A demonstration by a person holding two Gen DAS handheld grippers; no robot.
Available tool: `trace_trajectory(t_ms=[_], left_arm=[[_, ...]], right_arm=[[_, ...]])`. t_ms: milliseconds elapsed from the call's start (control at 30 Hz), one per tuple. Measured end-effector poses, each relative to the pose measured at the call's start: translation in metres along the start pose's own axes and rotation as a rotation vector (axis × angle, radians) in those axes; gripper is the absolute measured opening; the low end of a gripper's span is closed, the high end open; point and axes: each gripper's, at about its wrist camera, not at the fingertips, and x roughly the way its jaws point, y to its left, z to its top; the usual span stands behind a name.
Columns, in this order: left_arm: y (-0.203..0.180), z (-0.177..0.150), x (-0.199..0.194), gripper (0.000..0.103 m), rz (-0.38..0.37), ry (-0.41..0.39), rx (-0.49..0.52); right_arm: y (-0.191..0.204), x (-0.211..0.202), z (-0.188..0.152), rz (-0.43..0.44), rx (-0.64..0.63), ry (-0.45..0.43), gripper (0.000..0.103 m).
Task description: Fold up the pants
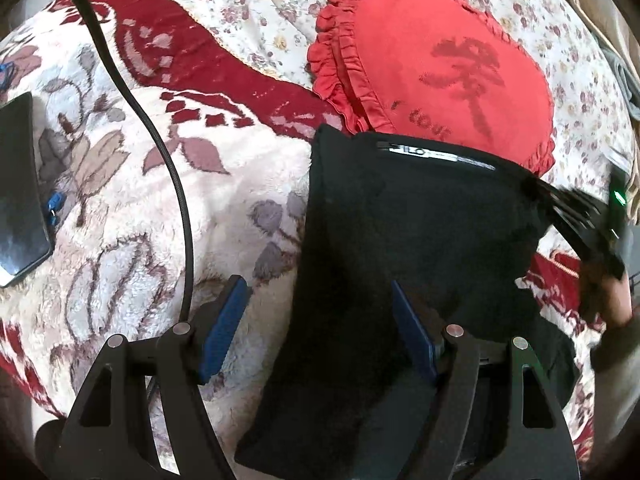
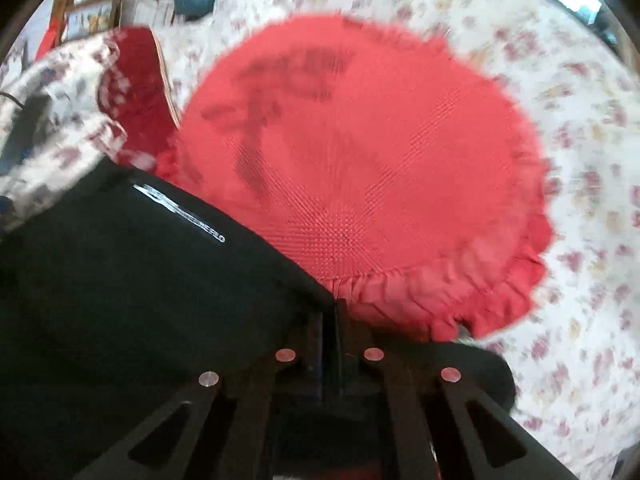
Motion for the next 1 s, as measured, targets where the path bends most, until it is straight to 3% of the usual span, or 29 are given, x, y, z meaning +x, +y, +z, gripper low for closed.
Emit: trace_trajectory(t_ms=[233,333,467,600,700,767,800,933,1000], left_arm=[[0.006,-0.006,-0.024,0.073,-0.046,-0.039,-0.063],[0.011,-0.009,-0.037,0.073,-0.062,-0.065,-0.093],[0.01,-0.016,-0.05,0.073,-0.068,-0.07,-0.095],[-0.001,-0.022,-0.052,0.073,-0.082,-0.056,-0.067],[-0.01,-0.027,-0.05,0.073,-0.081,-0.043,-0.035],[-0.013,-0.029,-0.044,0.073,-0.074,-0.032,-0.02],[-0.014,-0.029,-0.041,0.073,-0.07,-0.024,-0.015],[-0.021,-0.031,-0.021,0.073,-0.06,0.017,0.021],[-0.024,-0.032,-0.013,0.073,-0.051,0.023,0.037]], right_arm=[[0.033,-0.127,-0.067,0.006,0.116,-0.095,0.004],[0.063,-0.16,-0.108,0.041,0.205,-0.078,0.004],[0.104,-0.178,-0.165,0.125,0.288,0.002,0.004],[0.123,-0.161,-0.199,0.172,0.351,0.117,0.004],[0.119,-0.175,-0.181,0.225,0.37,0.059,0.014],[0.111,-0.188,-0.165,0.294,0.412,-0.037,0.05],[0.107,-0.19,-0.156,0.313,0.44,-0.073,0.054],[0.089,-0.165,-0.101,0.363,0.512,-0.141,0.055],[0.083,-0.13,-0.069,0.402,0.545,-0.109,0.055]])
